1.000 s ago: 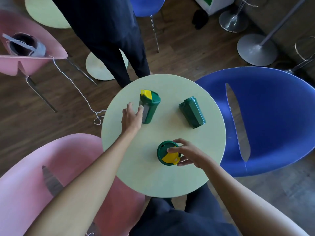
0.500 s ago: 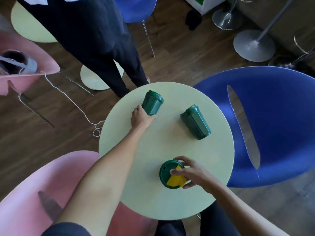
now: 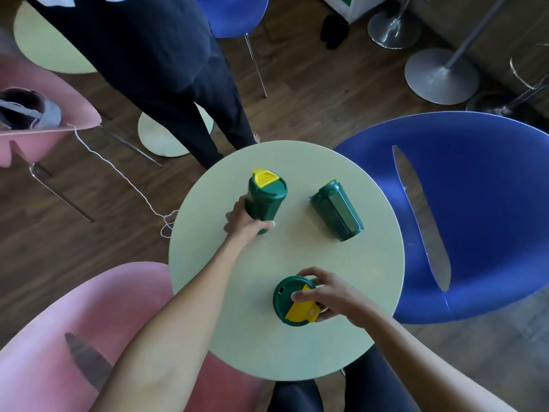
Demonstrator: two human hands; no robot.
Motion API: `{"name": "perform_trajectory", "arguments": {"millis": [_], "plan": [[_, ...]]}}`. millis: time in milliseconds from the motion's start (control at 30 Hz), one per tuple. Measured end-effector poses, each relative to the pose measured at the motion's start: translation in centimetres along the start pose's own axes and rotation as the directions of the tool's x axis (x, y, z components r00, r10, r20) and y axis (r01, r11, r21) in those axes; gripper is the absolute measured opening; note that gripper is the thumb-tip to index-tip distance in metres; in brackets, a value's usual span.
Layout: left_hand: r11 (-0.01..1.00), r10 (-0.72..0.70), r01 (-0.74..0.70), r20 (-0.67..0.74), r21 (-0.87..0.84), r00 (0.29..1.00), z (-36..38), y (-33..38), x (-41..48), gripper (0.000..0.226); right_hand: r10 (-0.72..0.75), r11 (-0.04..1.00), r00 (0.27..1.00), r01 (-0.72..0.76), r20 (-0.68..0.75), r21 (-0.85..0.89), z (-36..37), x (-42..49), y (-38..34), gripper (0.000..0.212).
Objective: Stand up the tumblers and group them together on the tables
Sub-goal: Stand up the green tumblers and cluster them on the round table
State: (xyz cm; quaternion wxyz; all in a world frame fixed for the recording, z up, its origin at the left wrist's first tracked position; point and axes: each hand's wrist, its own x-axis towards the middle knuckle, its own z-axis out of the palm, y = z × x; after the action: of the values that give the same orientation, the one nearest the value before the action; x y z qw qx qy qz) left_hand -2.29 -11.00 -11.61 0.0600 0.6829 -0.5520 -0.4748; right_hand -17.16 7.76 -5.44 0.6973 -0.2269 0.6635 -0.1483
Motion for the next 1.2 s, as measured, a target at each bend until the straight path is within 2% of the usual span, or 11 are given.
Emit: {"name": "perform_trajectory", "arguments": {"millis": [67, 133, 267, 433, 500, 600, 700, 767, 867, 967, 1200], "plan": [[0.999, -0.028, 0.028, 0.012, -0.014, 1.0, 0.1, -1.4, -0.8, 0.091, 0.002, 1.0, 1.0, -0.002, 0.001, 0.001, 0.0, -0.1, 0.0, 0.052], [0.997, 0.013, -0.013, 0.011, -0.077, 1.0, 0.2, -2.8, -1.6, 0.093, 0.004, 1.0, 1.0, -0.004, -0.001, 0.001, 0.1, -0.1, -0.1, 0.052], [0.987, 0.077, -0.074, 0.012, -0.139, 0.997, 0.1, -4.4, -3.3, 0.07, 0.01, 1.0, 1.0, -0.01, 0.009, 0.0, 0.1, -0.2, -0.2, 0.052], [0.977, 0.092, -0.078, 0.061, -0.197, 0.994, -0.8, -5.5, -4.5, 0.067, 0.006, 1.0, 1.0, -0.007, 0.005, 0.008, 0.3, -0.4, -0.2, 0.049], [0.968, 0.164, -0.146, 0.071, -0.204, 0.984, -1.7, -5.3, -5.2, 0.069, 0.003, 1.0, 1.0, -0.003, -0.008, 0.016, 0.4, -0.6, -0.1, 0.049], [0.971, 0.213, -0.215, -0.037, -0.101, 0.976, -3.6, -4.8, -5.3, 0.067, 0.003, 0.998, 1.0, -0.001, -0.031, 0.056, 0.8, -0.9, 0.1, 0.049], [0.965, 0.205, -0.225, -0.148, -0.135, 0.968, -5.7, -2.7, -5.1, 0.045, 0.018, 0.989, 0.996, -0.004, -0.089, 0.147, 1.7, -1.2, 0.5, 0.052], [0.962, 0.225, -0.224, -0.016, -0.154, 0.974, -6.5, -0.6, -5.4, 0.036, 0.04, 0.983, 0.981, -0.004, -0.192, 0.186, 2.6, -1.4, 1.0, 0.058], [0.949, 0.276, -0.304, 0.241, 0.088, 0.931, -6.6, 1.2, -5.9, 0.053, 0.045, 0.983, 0.93, 0.024, -0.364, 0.182, 3.8, -2.0, 1.2, 0.058], [0.893, 0.334, -0.382, 0.217, 0.239, 0.917, -6.1, 1.5, -6.0, 0.061, 0.025, 0.987, 0.902, 0.046, -0.43, 0.153, 4.7, -2.4, 0.9, 0.053], [0.942, 0.248, -0.281, 0.182, 0.185, 0.951, -7.0, 2.3, -6.9, 0.057, 0.027, 0.984, 0.906, 0.049, -0.422, 0.169, 5.2, -2.5, -0.4, 0.044]]}}
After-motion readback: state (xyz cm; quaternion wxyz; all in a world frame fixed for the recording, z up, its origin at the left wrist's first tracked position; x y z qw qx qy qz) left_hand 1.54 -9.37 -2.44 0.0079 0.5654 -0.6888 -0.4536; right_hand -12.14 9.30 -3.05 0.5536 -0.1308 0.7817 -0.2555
